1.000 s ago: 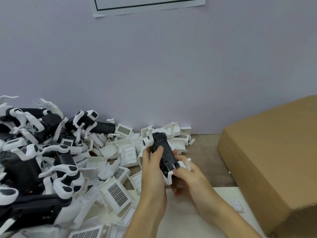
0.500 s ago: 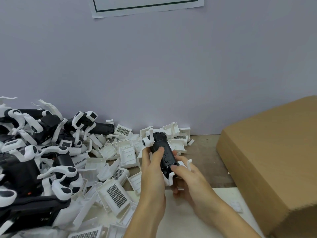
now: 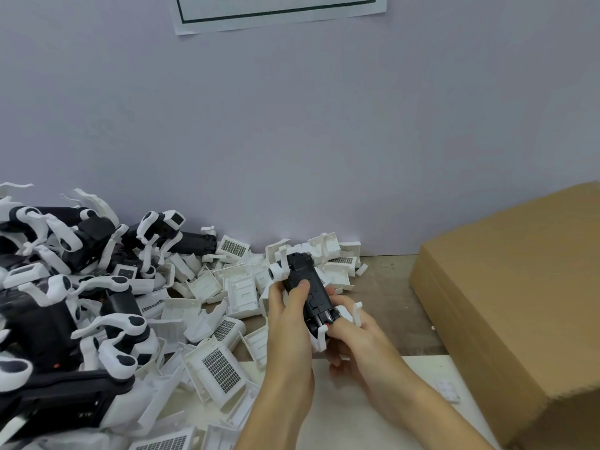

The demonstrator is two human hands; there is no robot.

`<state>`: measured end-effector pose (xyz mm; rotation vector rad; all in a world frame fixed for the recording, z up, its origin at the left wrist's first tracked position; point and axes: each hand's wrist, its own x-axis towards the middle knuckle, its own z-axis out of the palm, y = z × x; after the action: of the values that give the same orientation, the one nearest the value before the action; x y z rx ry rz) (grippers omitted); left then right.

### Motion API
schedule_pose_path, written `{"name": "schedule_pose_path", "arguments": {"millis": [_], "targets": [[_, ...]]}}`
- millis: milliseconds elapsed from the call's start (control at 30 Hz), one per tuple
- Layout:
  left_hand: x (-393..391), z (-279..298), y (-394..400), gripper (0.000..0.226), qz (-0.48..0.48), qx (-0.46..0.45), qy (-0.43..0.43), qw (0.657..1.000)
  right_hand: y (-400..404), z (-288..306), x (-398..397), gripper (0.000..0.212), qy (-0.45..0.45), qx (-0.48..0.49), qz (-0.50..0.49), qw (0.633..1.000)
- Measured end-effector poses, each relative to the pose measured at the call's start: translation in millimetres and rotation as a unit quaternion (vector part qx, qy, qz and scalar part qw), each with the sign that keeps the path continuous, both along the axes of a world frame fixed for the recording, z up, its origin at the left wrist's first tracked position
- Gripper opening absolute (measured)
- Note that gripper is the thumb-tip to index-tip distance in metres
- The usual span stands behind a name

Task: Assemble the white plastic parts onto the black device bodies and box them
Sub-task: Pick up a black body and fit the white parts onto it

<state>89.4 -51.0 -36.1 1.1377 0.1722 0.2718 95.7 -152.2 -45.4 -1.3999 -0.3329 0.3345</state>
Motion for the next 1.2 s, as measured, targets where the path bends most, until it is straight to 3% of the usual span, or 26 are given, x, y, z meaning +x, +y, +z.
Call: {"name": "schedule_pose_path", "arguments": {"millis": [233, 333, 400, 500, 600, 700, 800, 867, 967, 1067, 1200], "targets": [[0.1, 1.9, -0.1, 0.012, 0.011, -0.035, -0.006, 0.999, -1.1, 1.0, -0.5, 0.030, -0.025, -0.019, 0.005, 1.000], [-2.0, 6.2, 6.6, 0.026, 0.022, -0.121, -0.007, 0.992, -2.8, 0.5, -0.8, 0.050, -0.008, 0.057, 0.048, 0.997], [-2.8, 10.5, 13.0, 0.038, 0.063, -0.214, -0.020, 0.975, -3.2, 0.3, 0.2, 0.055, -0.001, 0.064, -0.003, 0.998], [-2.2, 15.1, 22.1, 0.035, 0.175, -0.309, -0.041, 0.934, -4.9, -5.2, 3.6, 0.040, -0.137, -0.136, -0.149, 0.970], [0.0, 14.3, 24.3, 0.027, 0.219, -0.316, -0.039, 0.922, -4.9, -12.3, 5.7, 0.034, -0.281, -0.316, -0.146, 0.894], [-0.6, 13.8, 21.6, 0.019, 0.216, -0.286, -0.042, 0.933, -1.8, -23.9, 7.9, 0.039, -0.294, -0.423, -0.085, 0.853], [-0.8, 13.5, 18.3, 0.017, 0.201, -0.255, -0.034, 0.945, -0.4, -26.2, 8.4, 0.027, -0.286, -0.466, -0.071, 0.834], [0.9, 15.2, 18.3, 0.021, 0.175, -0.253, -0.019, 0.951, 0.6, -24.6, 8.7, 0.019, -0.296, -0.446, -0.096, 0.839], [4.7, 14.9, 17.7, 0.034, 0.140, -0.263, 0.004, 0.955, -3.1, -17.5, 11.8, 0.020, -0.249, -0.332, -0.204, 0.887], [4.0, 12.2, 13.8, 0.037, 0.126, -0.213, 0.007, 0.969, -10.7, -11.3, 14.4, 0.020, -0.189, -0.280, -0.300, 0.892], [4.3, 11.3, 12.8, 0.033, 0.089, -0.142, 0.025, 0.986, -18.6, -9.9, 19.2, 0.025, -0.101, -0.196, -0.331, 0.917]]}}
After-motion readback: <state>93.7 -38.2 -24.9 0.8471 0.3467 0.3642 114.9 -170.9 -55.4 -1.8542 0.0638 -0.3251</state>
